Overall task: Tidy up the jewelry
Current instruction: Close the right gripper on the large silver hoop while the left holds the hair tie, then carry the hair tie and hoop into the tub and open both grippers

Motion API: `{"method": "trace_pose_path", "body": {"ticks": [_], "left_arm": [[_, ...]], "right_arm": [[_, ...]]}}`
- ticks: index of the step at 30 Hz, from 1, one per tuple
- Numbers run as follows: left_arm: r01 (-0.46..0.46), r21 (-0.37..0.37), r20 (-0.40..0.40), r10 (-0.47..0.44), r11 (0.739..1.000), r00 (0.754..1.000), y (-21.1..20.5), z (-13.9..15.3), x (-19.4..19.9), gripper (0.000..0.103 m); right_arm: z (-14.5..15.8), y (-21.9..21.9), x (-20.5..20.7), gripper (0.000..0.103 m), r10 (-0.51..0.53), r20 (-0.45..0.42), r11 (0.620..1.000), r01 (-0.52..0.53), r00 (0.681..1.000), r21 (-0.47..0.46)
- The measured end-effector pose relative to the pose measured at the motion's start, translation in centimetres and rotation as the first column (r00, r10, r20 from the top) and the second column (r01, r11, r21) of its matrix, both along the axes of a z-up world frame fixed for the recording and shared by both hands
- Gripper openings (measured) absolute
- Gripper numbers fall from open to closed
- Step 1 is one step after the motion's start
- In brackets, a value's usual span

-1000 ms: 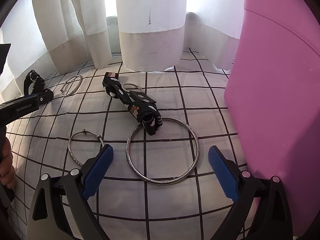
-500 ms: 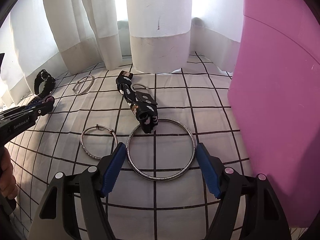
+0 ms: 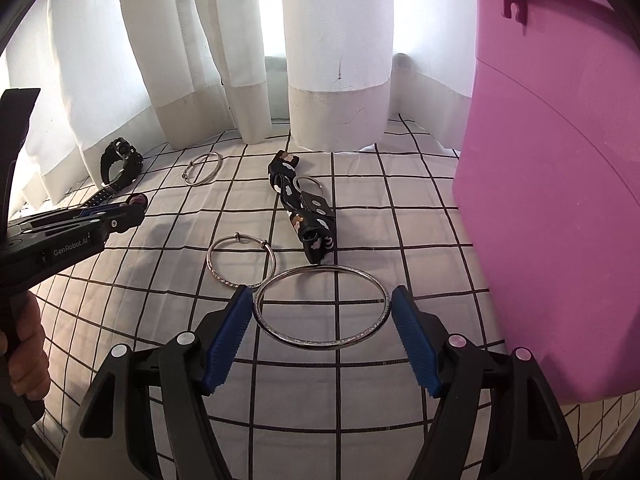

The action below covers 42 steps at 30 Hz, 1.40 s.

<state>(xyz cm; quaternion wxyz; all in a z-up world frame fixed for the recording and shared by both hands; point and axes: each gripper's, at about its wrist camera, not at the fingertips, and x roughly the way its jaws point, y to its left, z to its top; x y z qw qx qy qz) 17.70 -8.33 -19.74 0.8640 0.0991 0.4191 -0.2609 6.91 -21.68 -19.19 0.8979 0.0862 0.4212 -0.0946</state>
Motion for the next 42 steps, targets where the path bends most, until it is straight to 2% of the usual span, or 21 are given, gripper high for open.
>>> {"method": "trace_pose_path", "body": {"ticks": [8, 15, 23, 35, 42], "left_arm": [[0.014, -0.012, -0.002, -0.014, 1.000, 1.000, -0.3, 0.8, -0.6, 0.016], [0.022, -0.022, -0.002, -0.022, 1.000, 1.000, 0.1, 2.1, -1.1, 0.016], [0.017, -0.029, -0.014, -0.018, 0.999, 1.000, 0.9, 4.2, -1.6, 0.016], [0.040, -0.065, 0.013, -0.040, 0.997, 0.999, 2.5, 9.7, -1.6, 0.016], [0.093, -0.104, 0.079, -0.085, 0.990, 0.993, 2.1, 14.3, -2.6, 0.016]], "right_arm": [[2.4, 0.3, -0.5, 0.068, 0.009, 0.022, 1.000, -0.009, 1.000, -0.004], [2.8, 0.5, -0.1, 0.068, 0.012, 0.000, 1.000, -0.012, 1.000, -0.007], [5.0, 1.5, 0.4, 0.068, 0.037, -0.012, 0.999, -0.037, 0.999, -0.003], [12.7, 2.9, 0.3, 0.068, 0.053, 0.055, 0.998, -0.052, 0.997, -0.028], [18.5, 2.7, -1.1, 0.068, 0.027, 0.134, 0.998, -0.019, 0.991, -0.059]]}}
